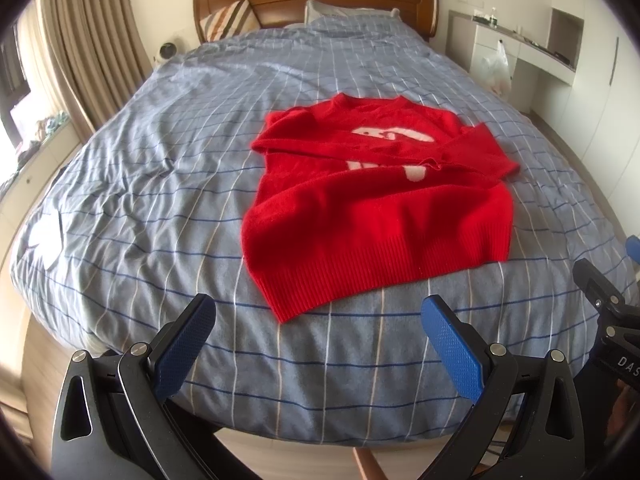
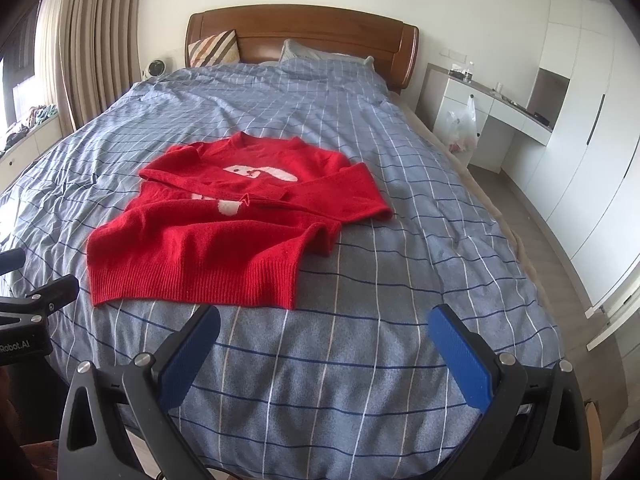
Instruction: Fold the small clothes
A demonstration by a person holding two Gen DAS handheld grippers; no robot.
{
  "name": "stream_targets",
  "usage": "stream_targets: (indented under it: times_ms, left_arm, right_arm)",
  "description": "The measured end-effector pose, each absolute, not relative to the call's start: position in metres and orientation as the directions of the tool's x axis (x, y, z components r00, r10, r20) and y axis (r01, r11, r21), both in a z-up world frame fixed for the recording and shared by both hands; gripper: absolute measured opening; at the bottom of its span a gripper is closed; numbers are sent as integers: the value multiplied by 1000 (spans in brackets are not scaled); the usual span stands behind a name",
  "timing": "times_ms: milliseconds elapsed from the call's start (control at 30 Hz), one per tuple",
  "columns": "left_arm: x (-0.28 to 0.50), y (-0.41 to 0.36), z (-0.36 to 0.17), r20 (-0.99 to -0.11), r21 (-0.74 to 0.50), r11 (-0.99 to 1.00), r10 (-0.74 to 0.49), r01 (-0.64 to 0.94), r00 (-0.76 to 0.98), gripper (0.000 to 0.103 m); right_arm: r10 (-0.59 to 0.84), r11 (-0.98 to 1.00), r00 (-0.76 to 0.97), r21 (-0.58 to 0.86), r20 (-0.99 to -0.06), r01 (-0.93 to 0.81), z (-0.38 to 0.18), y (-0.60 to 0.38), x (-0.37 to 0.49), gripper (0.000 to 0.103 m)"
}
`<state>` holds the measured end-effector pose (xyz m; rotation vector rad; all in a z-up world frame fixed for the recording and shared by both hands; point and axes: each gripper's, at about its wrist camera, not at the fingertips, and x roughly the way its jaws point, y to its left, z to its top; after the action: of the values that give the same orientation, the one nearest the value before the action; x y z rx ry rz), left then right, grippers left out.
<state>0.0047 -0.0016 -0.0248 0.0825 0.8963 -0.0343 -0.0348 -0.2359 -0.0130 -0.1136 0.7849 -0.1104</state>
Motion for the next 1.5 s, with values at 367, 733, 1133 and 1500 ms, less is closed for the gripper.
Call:
stream_targets:
  times_ms: [367,733,1133,1500]
  left_arm:
    - [5,-2,-25,-783,56,996,4,64,622,103]
    - [5,-2,-25,-783,56,996,4,64,622,103]
    - [29,37,-60,-825,-7,1000,-18,22,565,103]
    - [70,84,-134,-878,-216,976,-188,-14,440,83]
  right_arm:
    - [-141,988,700,-142,-700,58,-14,-237,-35,103]
    - [-141,988,699,-142,-701,57,-14,-237,-36,103]
    - [-64,998,707,-50,-704,41,-32,-271,-28,103]
    - [335,937,583,327,-740,-122,-104,-296,38,77]
